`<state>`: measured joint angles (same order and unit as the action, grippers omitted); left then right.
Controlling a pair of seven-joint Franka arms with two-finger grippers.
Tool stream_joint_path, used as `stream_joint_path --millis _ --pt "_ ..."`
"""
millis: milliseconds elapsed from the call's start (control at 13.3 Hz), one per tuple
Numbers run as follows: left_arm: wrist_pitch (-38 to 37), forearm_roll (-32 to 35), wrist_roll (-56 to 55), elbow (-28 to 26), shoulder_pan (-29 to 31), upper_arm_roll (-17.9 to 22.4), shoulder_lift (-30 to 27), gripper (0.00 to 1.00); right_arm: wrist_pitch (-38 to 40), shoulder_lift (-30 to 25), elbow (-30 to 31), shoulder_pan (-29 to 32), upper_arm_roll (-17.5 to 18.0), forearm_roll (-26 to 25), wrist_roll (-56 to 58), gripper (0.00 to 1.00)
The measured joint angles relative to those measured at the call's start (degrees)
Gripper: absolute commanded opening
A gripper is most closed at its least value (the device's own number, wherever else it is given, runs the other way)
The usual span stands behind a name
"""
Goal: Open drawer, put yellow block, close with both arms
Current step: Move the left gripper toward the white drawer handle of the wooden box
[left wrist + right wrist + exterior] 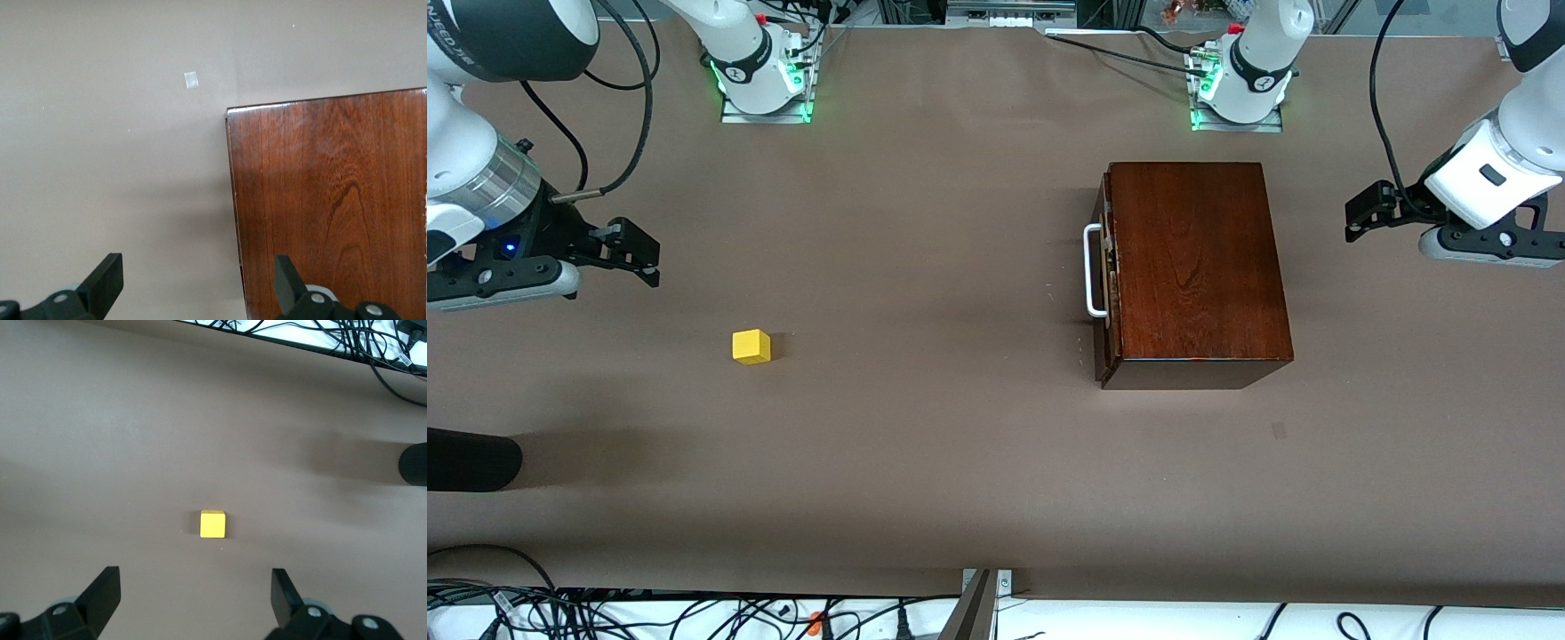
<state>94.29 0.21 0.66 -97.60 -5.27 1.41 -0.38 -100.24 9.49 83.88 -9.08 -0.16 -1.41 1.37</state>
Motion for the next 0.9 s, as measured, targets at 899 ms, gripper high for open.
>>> stream_joint_path --millis 899 --pt "-1.5 -1.0 6.5 0.7 -1.1 -1.0 3.0 1.00 -1.0 0.4 0.0 -0.3 0.2 0.1 0.0 1.00"
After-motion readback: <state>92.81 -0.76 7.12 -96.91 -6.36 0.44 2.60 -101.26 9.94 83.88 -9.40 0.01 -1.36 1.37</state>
